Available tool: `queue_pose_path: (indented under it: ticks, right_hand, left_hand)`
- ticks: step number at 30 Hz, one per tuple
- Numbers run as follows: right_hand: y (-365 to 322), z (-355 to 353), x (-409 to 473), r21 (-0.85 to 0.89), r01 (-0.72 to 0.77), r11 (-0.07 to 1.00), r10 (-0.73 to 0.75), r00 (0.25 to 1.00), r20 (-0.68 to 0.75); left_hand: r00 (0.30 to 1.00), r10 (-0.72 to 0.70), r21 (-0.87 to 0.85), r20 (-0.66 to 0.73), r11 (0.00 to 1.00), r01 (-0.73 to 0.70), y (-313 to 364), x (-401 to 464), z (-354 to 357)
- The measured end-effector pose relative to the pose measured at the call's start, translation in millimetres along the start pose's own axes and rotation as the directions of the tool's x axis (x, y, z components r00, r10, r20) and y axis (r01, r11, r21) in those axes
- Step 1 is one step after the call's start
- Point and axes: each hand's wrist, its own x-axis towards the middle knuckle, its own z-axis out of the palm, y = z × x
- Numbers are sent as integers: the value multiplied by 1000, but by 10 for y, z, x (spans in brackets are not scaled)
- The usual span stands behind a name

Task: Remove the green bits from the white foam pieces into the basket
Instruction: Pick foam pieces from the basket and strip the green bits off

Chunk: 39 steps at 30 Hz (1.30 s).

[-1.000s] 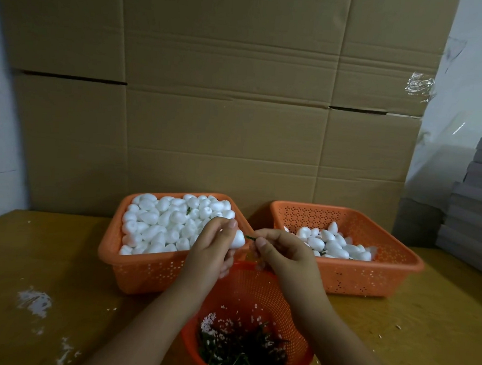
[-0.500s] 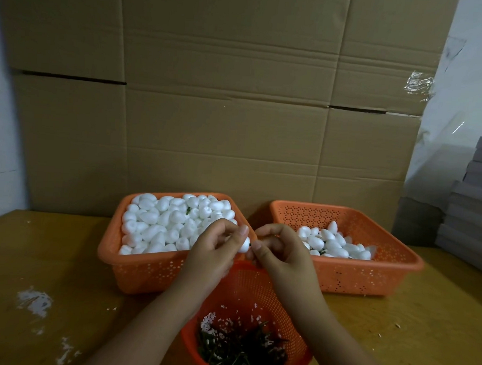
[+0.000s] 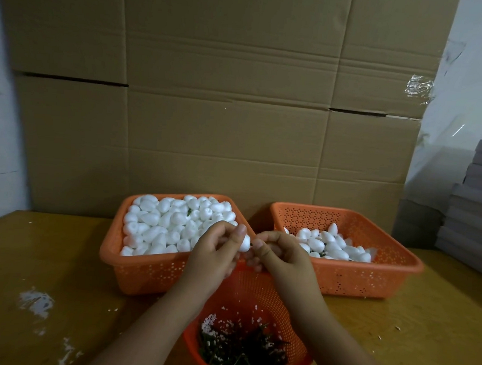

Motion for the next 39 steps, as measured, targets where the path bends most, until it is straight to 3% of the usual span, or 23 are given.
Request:
queue_pose_path:
  ticks: [13, 22, 39]
  right_hand:
    - [11, -20, -1, -93, -13, 996, 9, 999, -48]
    - [-3, -43, 14, -11, -78, 997, 75, 989, -127]
    - [-43, -33, 0, 4, -76, 997, 76, 989, -129]
  left_hand:
    - [1000, 11, 38, -11, 999, -10, -37, 20, -10]
    - [998, -59, -34, 2, 998, 59, -5, 13, 17]
    - [998, -15, 46, 53, 999, 13, -10, -23, -8]
